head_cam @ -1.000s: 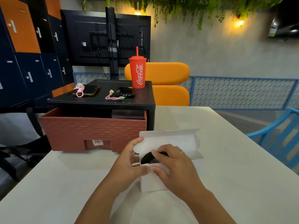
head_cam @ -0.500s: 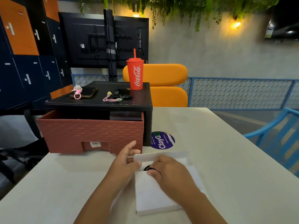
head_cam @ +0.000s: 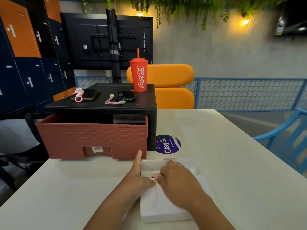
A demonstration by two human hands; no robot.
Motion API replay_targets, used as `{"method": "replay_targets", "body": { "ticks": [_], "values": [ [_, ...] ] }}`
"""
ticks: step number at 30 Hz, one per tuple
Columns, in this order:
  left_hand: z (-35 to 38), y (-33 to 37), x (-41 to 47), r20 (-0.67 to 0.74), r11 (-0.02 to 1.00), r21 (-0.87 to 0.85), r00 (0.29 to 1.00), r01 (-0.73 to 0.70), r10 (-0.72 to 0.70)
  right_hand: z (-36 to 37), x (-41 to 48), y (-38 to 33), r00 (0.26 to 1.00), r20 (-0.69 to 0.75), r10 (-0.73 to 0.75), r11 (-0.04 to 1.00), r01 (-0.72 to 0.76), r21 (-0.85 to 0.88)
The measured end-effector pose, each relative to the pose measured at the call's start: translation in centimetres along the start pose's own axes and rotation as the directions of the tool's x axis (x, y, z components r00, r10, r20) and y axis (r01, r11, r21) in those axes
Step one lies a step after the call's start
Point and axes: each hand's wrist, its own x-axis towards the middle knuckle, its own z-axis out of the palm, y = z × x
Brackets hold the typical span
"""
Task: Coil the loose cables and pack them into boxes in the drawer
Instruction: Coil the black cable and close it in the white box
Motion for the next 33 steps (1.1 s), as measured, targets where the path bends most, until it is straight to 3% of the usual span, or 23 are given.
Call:
{"method": "replay_targets", "body": {
  "ticks": [10, 13, 15, 17, 19, 21, 23, 29, 33],
  "values": [
    [0.3, 0.2, -1.0, -0.082, 0.941, 0.337, 0.997, 0.037, -0.01, -0.3, 0.2, 0.1, 0.979, -0.115, 0.167, 0.985, -0.171, -0.027],
    [0.0, 0.0, -0.9, -0.096, 0.938, 0.343, 0.995, 0.052, -0.021, -1.6, -0.2, 1.5, 0.914, -0.237, 0.329, 0.944, -0.312, 0.107],
    [-0.1, -0.1, -0.8, -0.091, 0.939, 0.339, 0.995, 0.064, -0.035, -2.1, -0.6, 3.3, 0.83, -0.274, 0.485, 0.869, -0.422, 0.259],
    [0.1, 0.0, -0.8, -0.085, 0.944, 0.324, 0.996, 0.065, -0.039, -2.1, -0.9, 5.1, 0.767, -0.177, 0.616, 0.75, -0.504, 0.429],
    [0.3, 0.0, -1.0, -0.084, 0.944, 0.325, 0.996, 0.056, -0.03, -2.0, -0.9, 5.9, 0.771, 0.037, 0.636, 0.642, -0.556, 0.527],
    [0.5, -0.5, -0.6, -0.091, 0.943, 0.327, 0.995, 0.061, -0.033, -1.7, -0.8, 6.0, 0.783, 0.187, 0.594, 0.551, -0.565, 0.614],
    [0.6, -0.7, -0.3, -0.119, 0.945, 0.324, 0.993, 0.055, -0.017, -1.7, -0.7, 5.8, 0.783, 0.192, 0.591, 0.498, -0.542, 0.677],
    [1.3, -0.6, 0.2, -0.242, 0.956, 0.293, 0.967, -0.006, 0.081, -2.1, -0.4, 4.8, 0.746, 0.073, 0.662, 0.387, -0.424, 0.819],
    [1.6, -0.6, 0.2, -0.309, 0.962, 0.27, 0.943, -0.04, 0.126, -1.9, -0.6, 4.3, 0.711, -0.083, 0.699, 0.449, -0.346, 0.824]
  ]
}}
